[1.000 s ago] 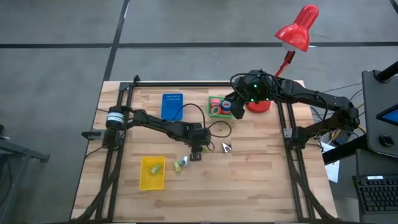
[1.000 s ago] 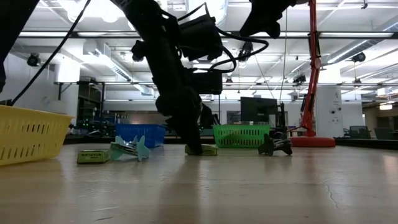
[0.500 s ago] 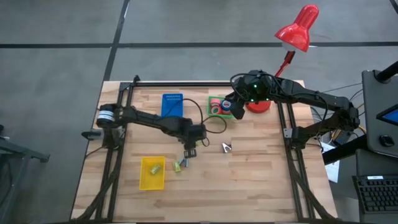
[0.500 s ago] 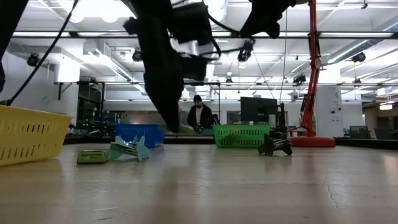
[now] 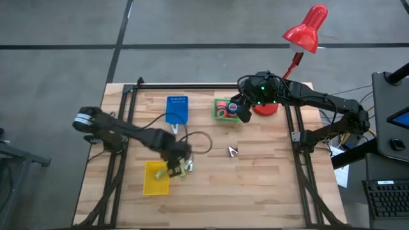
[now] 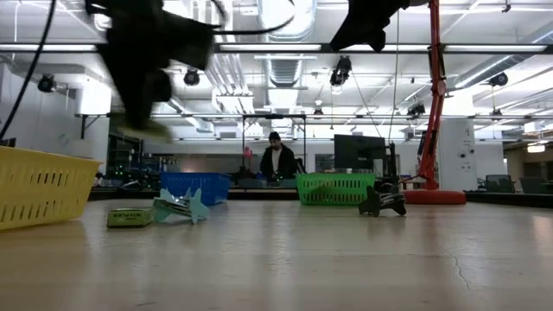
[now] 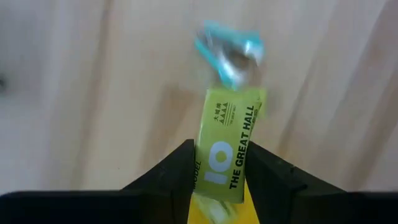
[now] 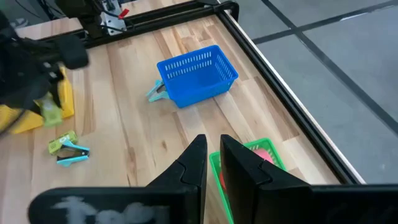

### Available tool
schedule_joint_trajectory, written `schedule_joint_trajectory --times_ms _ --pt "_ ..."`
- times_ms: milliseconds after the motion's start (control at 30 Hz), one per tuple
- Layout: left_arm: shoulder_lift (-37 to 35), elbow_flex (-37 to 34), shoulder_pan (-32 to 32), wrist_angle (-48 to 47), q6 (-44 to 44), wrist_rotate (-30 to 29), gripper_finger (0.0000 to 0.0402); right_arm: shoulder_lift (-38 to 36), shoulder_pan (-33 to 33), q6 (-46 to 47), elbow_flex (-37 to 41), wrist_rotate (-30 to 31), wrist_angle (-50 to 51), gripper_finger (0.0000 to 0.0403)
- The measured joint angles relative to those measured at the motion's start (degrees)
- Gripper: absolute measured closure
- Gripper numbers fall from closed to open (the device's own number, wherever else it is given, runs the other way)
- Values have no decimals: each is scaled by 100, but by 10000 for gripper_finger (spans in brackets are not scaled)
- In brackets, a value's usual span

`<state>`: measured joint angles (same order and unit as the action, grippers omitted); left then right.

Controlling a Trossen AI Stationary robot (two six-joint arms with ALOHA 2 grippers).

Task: Pick and place Stapler, Stapler remover, tape
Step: Put the top green staple pins into the yellow basket

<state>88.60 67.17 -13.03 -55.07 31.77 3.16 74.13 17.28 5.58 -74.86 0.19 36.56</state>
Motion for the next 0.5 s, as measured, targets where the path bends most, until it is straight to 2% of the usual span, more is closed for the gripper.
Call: schedule_joint_trajectory --times_ms 300,400,500 --pt "-876 -942 -1260 82 2491 -220 286 2 1 -138 22 0 -23 360" --pt "-1005 -1298 -1652 96 3210 -216 279 0 2 -194 36 0 -154 360" --pt "-1047 -1601 -1887 115 4286 -171 266 2 0 -257 43 -2 -208 360"
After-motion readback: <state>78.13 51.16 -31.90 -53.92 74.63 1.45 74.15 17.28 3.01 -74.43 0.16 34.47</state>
